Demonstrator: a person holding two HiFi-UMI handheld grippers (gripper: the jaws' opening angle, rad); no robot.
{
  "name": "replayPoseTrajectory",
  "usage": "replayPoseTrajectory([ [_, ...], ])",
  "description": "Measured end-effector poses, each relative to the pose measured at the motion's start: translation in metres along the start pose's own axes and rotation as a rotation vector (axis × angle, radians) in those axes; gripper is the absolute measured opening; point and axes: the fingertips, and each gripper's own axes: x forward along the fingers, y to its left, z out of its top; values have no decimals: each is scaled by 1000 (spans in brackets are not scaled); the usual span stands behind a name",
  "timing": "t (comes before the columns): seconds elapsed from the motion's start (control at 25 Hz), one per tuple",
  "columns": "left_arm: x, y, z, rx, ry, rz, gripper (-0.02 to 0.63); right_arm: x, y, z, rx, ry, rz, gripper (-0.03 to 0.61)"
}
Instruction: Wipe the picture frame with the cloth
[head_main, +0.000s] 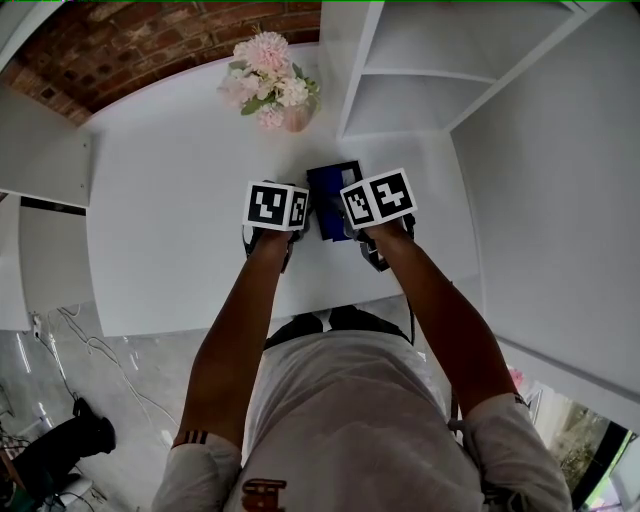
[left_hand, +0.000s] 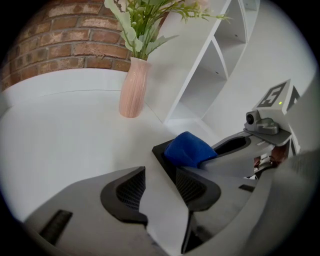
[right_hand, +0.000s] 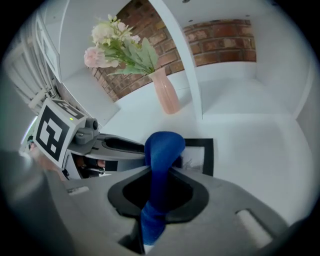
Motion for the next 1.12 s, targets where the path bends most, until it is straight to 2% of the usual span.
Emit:
replayPoseTrajectory([
  [0.36,-2,-1,0,3,-5,-3,186,-33,-48,-5,38,-26,-88,60],
  [0.56,-3,-2,0,0,-8,-3,186,-52,-58,-6,41,-46,-118,60],
  [0.72,-3,-2,0,1,-8,-4,186,-62,-43,-5,26,-67,-101,60],
  [0.88,-3,-2,0,3,-10,-4,186,-56,-10,-8,47,-87,-26,60],
  [1.12,-3,-2,-1,3,-11,-5,186,-33,27,-22,40,-56,32,60],
])
